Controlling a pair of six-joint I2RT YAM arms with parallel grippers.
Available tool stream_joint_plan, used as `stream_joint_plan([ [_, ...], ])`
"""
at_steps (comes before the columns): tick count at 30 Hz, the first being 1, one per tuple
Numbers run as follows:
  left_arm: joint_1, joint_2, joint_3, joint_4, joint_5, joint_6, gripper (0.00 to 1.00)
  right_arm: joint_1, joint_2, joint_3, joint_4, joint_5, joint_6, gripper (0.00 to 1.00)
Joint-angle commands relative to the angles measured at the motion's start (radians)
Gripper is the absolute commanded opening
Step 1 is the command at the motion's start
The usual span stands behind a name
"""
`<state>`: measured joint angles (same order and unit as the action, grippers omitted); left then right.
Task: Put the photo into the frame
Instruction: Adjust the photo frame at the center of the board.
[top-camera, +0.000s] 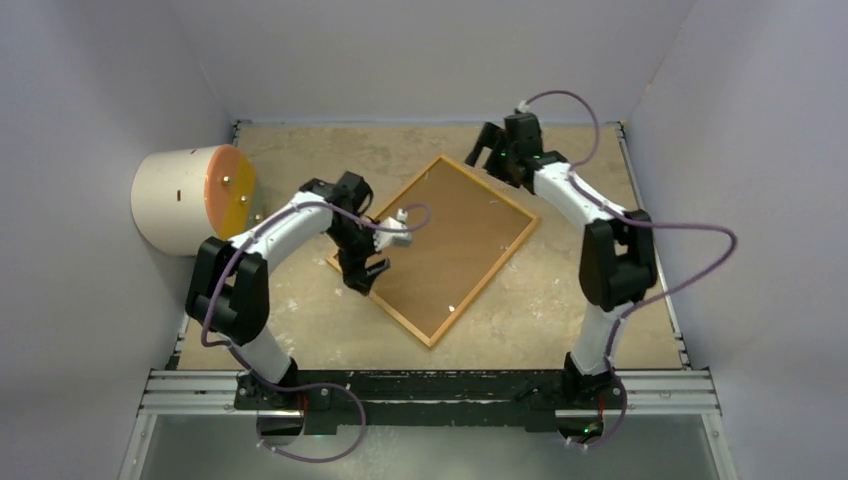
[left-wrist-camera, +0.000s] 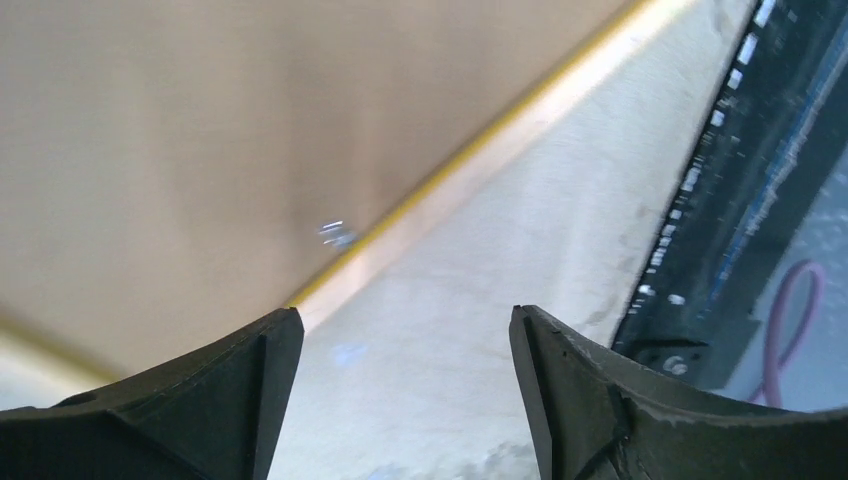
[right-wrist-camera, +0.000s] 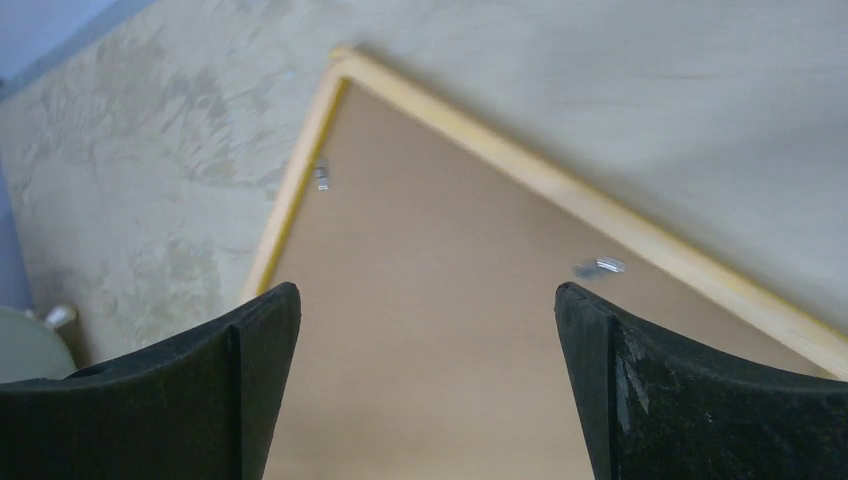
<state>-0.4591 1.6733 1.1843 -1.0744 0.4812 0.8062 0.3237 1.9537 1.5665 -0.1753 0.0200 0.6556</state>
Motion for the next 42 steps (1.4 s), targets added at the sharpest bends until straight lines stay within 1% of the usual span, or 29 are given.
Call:
stream_joint_plan([
  [1, 0.148, -0.014, 0.179, -0.055, -0.012, 0.09, 0.79, -0.054, -0.225, -0.218, -0.014, 0.068, 0.005, 0.99],
  [3, 0.194, 0.028, 0.235, -0.021, -0.057, 0.061, 0.77, -0.054, -0.316, -0.346, -0.003, 0.048, 0.028, 0.99],
  [6, 0.27, 0.109, 0.289, 0.113, -0.143, -0.055, 0.72, -0.054, -0.465, -0.532, 0.022, -0.005, 0.061, 0.99],
  [9, 0.339, 0.207, 0.335, 0.212, -0.17, -0.156, 0.63, -0.053, -0.577, -0.702, 0.036, -0.066, 0.089, 0.99],
  [10, 0.356, 0.233, 0.341, 0.248, -0.177, -0.188, 0.59, -0.054, -0.61, -0.77, 0.038, -0.084, 0.102, 0.99],
  [14, 0.388, 0.296, 0.322, 0.336, -0.178, -0.24, 0.46, -0.053, -0.718, -0.941, 0.082, -0.156, 0.151, 0.99],
  [18, 0.387, 0.32, 0.269, 0.355, -0.139, -0.238, 0.38, -0.055, -0.739, -1.03, 0.148, -0.2, 0.183, 0.99],
  [20, 0.384, 0.317, 0.232, 0.351, -0.108, -0.225, 0.35, -0.058, -0.713, -1.04, 0.198, -0.238, 0.195, 0.99],
  [24, 0.369, 0.281, 0.129, 0.324, -0.045, -0.167, 0.34, -0.071, -0.611, -0.996, 0.25, -0.263, 0.19, 0.99],
  [32, 0.299, 0.161, -0.068, 0.202, 0.078, 0.025, 0.34, -0.093, -0.426, -0.777, 0.208, -0.255, 0.115, 0.99],
  [36, 0.231, 0.096, -0.158, 0.173, 0.111, 0.074, 0.35, -0.1, -0.393, -0.704, 0.159, -0.233, 0.088, 0.99],
  [38, 0.21, 0.063, -0.184, 0.137, 0.164, 0.096, 0.36, -0.101, -0.395, -0.689, 0.145, -0.216, 0.082, 0.99],
  [40, 0.203, 0.028, -0.188, 0.118, 0.199, 0.101, 0.38, -0.104, -0.399, -0.664, 0.108, -0.182, 0.064, 0.99],
  [42, 0.22, -0.004, -0.173, 0.105, 0.217, 0.095, 0.38, -0.104, -0.418, -0.644, 0.066, -0.129, 0.05, 0.97],
])
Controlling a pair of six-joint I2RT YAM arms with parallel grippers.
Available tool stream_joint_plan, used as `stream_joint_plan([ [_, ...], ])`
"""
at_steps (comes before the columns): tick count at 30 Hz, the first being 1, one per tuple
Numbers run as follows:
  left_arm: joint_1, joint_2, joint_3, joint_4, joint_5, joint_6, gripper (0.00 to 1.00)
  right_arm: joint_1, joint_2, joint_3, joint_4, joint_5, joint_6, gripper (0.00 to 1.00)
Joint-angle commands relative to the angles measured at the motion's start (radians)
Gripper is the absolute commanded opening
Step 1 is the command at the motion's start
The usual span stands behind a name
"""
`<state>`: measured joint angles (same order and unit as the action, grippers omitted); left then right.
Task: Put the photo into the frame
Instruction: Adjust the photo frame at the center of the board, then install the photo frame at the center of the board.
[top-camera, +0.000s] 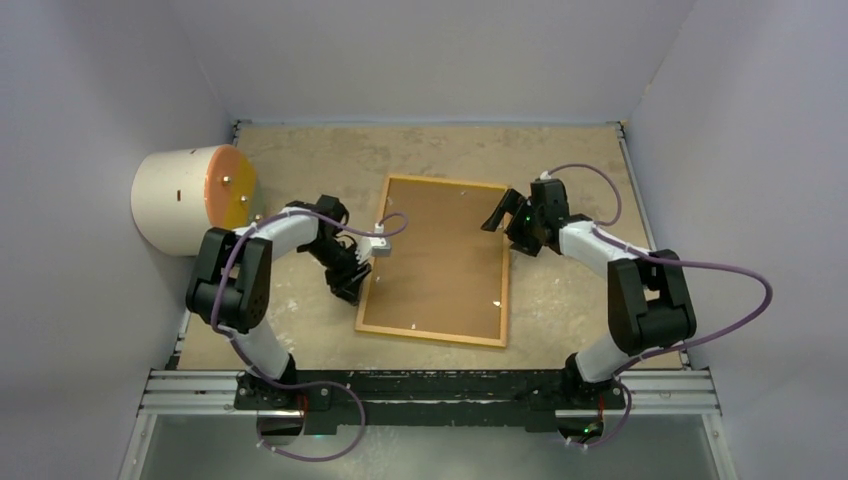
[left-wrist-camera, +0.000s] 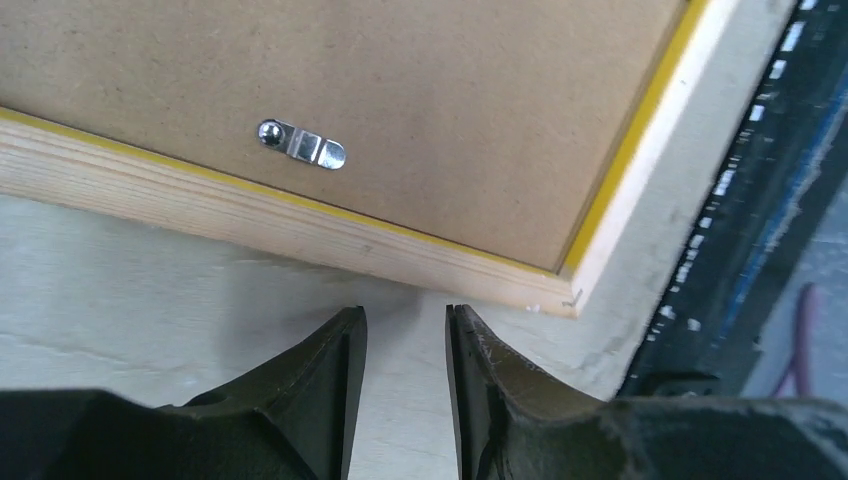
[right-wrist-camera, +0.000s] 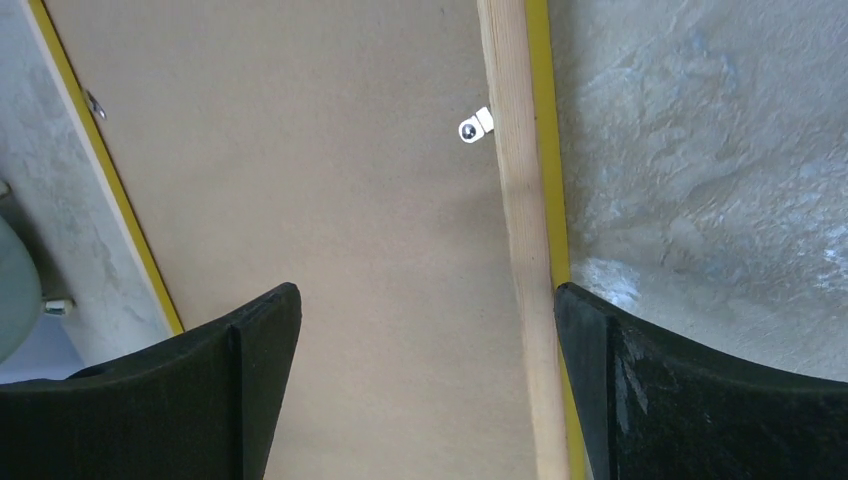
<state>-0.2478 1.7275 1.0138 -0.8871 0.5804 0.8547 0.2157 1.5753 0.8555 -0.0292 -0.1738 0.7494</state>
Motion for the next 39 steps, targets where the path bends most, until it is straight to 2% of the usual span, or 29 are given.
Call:
stream_joint_plan([
  [1, 0.021, -0.06, 0.012, -0.099, 0.13, 0.055, 0.38, 0.004, -0.057, 0.065, -0.085, 0.08, -0.046, 0.96],
  [3, 0.05, -0.045, 0.049, -0.106, 0.138, 0.038, 0.38, 0.004, -0.101, 0.05, -0.062, 0.121, -0.043, 0.92],
  [6, 0.123, 0.021, 0.124, -0.098, 0.196, -0.03, 0.37, 0.036, -0.167, -0.006, 0.016, 0.083, 0.028, 0.85],
  [9, 0.167, 0.096, 0.18, -0.106, 0.289, -0.086, 0.37, 0.139, -0.206, -0.059, 0.097, 0.069, 0.108, 0.81],
  [13, 0.166, 0.15, 0.171, -0.045, 0.351, -0.16, 0.35, 0.292, -0.19, -0.096, 0.198, 0.048, 0.224, 0.78],
  [18, 0.166, 0.219, 0.18, -0.027, 0.364, -0.183, 0.29, 0.445, -0.106, -0.115, 0.338, 0.028, 0.335, 0.74],
  [26, 0.166, 0.239, 0.166, 0.001, 0.348, -0.192, 0.23, 0.613, 0.11, -0.022, 0.457, -0.002, 0.419, 0.71],
  [32, 0.166, 0.244, 0.151, 0.028, 0.329, -0.207, 0.21, 0.678, 0.24, 0.04, 0.521, -0.027, 0.469, 0.67],
  [39, 0.166, 0.24, 0.144, 0.036, 0.316, -0.206, 0.21, 0.699, 0.311, 0.08, 0.535, -0.012, 0.482, 0.61],
])
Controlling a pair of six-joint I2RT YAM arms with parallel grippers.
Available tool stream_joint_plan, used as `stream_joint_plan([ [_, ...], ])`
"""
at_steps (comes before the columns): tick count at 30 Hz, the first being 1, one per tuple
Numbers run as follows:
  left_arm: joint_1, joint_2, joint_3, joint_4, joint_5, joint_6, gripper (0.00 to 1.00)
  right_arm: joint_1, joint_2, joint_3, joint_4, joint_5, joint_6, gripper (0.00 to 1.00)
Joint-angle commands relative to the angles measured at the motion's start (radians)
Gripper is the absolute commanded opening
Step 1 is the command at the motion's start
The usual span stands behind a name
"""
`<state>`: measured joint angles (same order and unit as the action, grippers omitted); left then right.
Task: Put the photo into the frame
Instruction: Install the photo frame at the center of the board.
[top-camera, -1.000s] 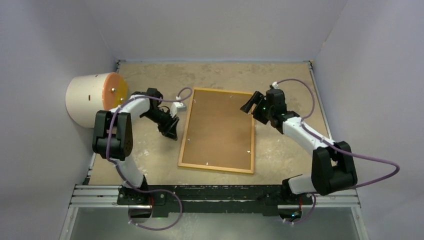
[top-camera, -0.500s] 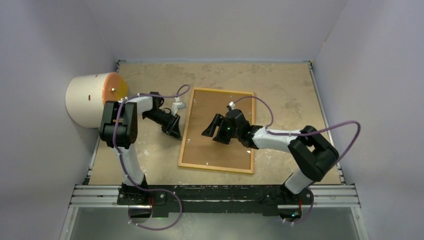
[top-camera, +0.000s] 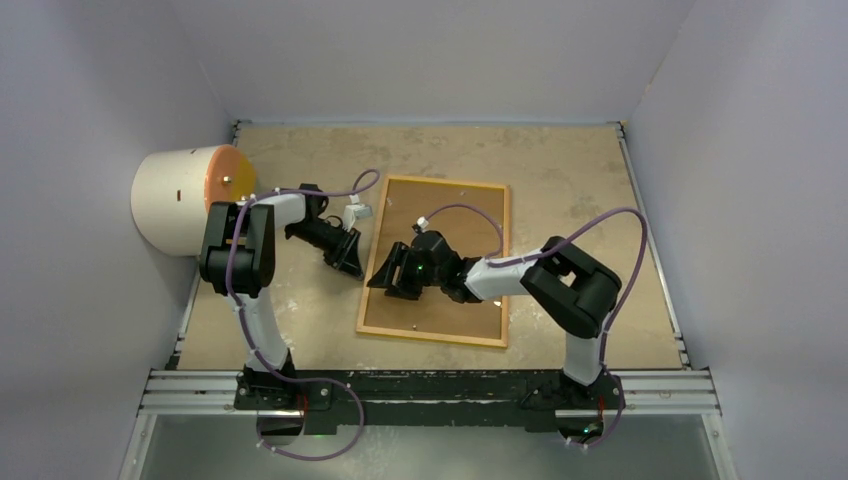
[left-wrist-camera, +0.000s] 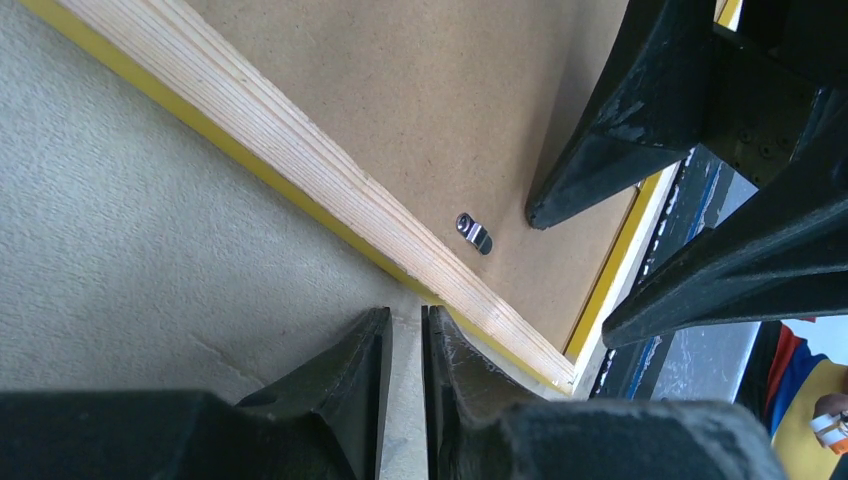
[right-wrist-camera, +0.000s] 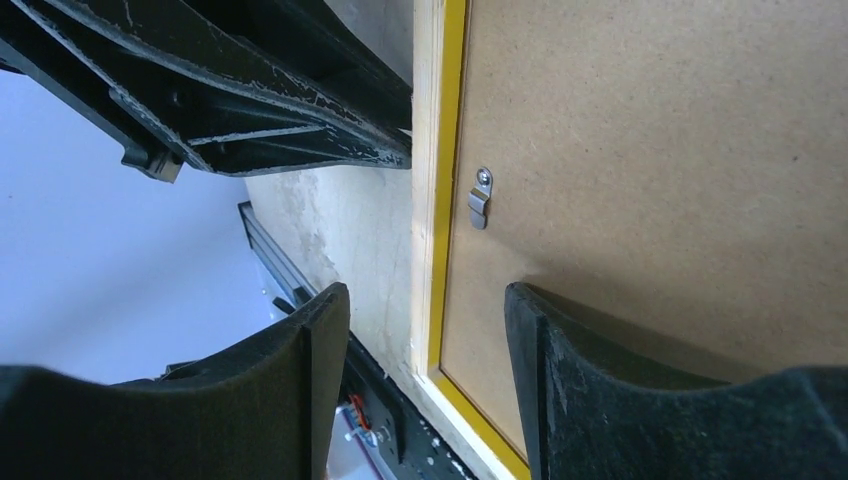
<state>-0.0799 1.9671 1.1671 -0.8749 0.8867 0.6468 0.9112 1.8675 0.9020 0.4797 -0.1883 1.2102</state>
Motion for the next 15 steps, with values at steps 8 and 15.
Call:
stream_joint_plan([
  [8, -0.001, -0.003, -0.013, 0.022, 0.003, 0.007, 0.2, 0.004, 0.07, 0.077, 0.005, 0.037, -0.006, 0.56],
  [15, -0.001, -0.011, -0.016, 0.025, -0.006, 0.011, 0.19, 0.005, 0.086, 0.086, -0.014, 0.04, -0.021, 0.52],
])
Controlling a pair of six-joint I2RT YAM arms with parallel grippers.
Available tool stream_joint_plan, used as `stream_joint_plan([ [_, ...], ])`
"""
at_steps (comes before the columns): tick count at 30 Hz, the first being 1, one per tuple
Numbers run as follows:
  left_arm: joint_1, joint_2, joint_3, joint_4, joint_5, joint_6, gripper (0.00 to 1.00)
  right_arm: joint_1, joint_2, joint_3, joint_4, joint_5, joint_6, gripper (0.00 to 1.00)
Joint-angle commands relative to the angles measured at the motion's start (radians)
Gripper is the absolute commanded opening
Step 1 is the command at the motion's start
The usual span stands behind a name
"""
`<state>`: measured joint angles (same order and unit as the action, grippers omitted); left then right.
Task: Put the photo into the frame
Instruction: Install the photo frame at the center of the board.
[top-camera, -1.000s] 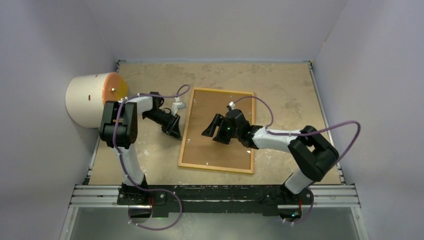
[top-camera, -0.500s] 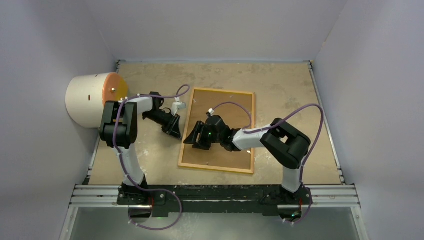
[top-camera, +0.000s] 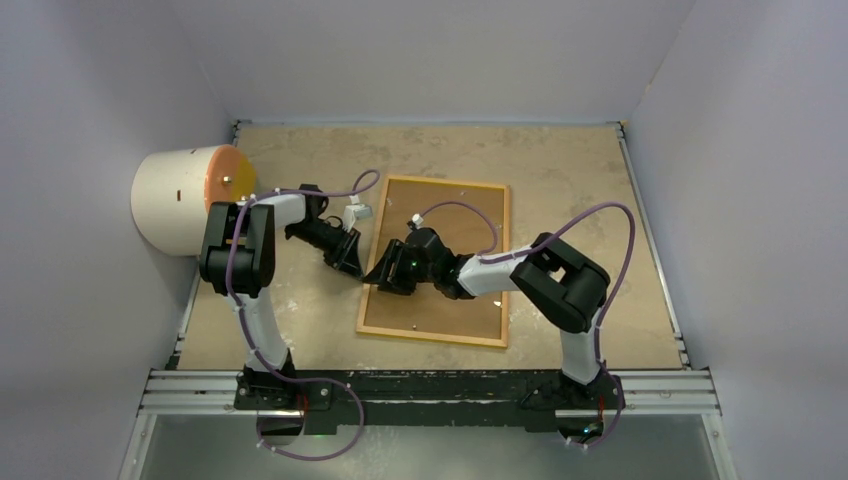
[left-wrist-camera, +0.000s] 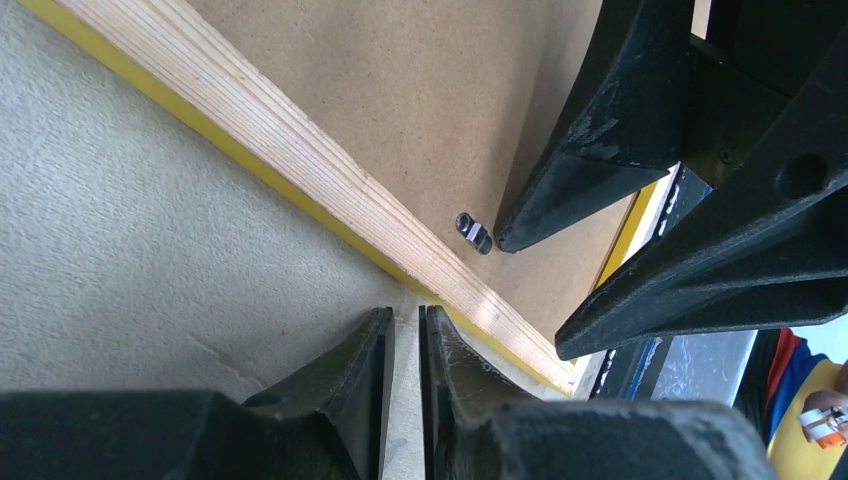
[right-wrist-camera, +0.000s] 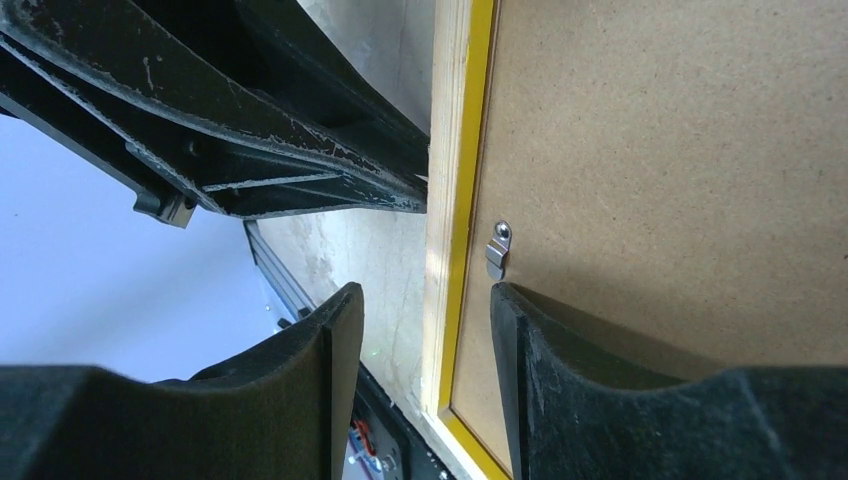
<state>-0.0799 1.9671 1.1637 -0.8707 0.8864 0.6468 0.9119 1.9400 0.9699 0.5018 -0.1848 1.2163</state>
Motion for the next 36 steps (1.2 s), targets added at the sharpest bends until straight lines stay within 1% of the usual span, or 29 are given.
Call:
stream_joint_plan([
  [1, -0.001, -0.012, -0.013, 0.021, -0.007, 0.01, 0.19, 0.003, 0.013, 0.018, -0.04, 0.037, -0.028, 0.52],
  [8, -0.001, -0.018, -0.015, 0.019, -0.01, 0.015, 0.18, 0.003, 0.033, 0.035, -0.053, 0.043, -0.032, 0.49],
  [19, -0.006, -0.029, -0.018, 0.015, -0.021, 0.027, 0.17, 0.001, 0.065, 0.072, -0.049, 0.03, -0.037, 0.47],
  [25, -0.007, -0.043, -0.018, 0.005, -0.029, 0.036, 0.17, 0.001, 0.0, 0.048, -0.047, -0.025, -0.057, 0.46],
  [30, -0.006, -0.055, -0.019, 0.004, -0.041, 0.042, 0.17, -0.002, -0.068, -0.015, -0.087, -0.012, -0.072, 0.47],
  [36, -0.008, -0.055, -0.019, 0.005, -0.041, 0.038, 0.17, -0.007, -0.047, -0.014, -0.086, -0.003, -0.08, 0.47],
])
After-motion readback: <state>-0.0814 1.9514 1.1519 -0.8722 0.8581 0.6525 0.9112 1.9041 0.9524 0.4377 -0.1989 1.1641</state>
